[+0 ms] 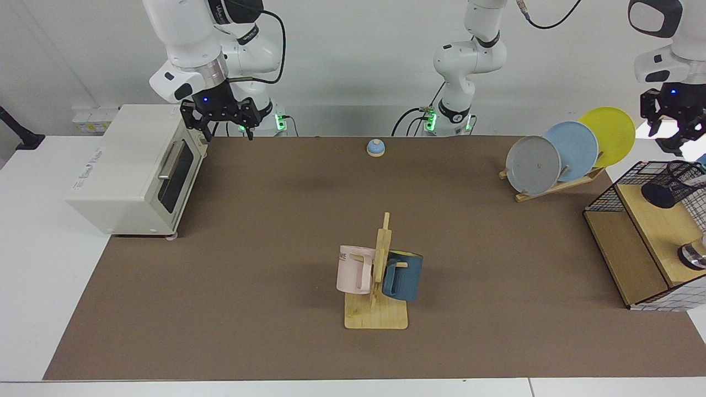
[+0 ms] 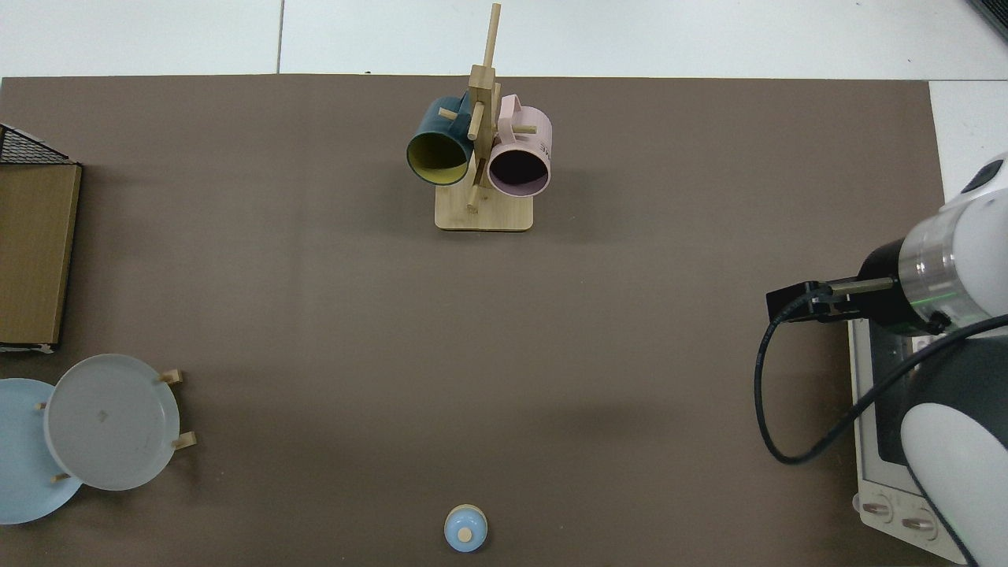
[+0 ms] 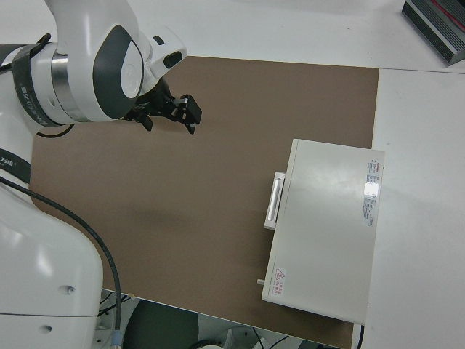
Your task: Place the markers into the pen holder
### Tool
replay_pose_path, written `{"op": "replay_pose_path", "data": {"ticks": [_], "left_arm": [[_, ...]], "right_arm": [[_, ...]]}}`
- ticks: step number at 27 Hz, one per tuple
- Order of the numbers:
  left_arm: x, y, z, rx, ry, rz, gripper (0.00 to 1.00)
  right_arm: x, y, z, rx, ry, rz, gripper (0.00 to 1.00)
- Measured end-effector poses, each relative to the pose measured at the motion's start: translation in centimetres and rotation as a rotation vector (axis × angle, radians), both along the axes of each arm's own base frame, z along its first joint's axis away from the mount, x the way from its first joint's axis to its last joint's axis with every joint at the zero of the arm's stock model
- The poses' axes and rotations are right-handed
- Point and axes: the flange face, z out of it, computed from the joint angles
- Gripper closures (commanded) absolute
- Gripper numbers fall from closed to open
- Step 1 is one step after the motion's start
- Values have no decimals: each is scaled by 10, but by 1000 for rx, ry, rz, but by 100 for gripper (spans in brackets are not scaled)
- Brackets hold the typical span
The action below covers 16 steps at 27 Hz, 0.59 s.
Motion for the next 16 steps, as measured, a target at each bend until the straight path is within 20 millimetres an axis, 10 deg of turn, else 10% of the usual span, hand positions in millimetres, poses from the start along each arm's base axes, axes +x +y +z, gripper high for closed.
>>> {"op": "replay_pose_path", "data": {"ticks": [16], "left_arm": [[-21, -109, 4, -316, 5, 667, 0]], "right_arm": [[0, 0, 0, 0, 0, 0, 0]]}}
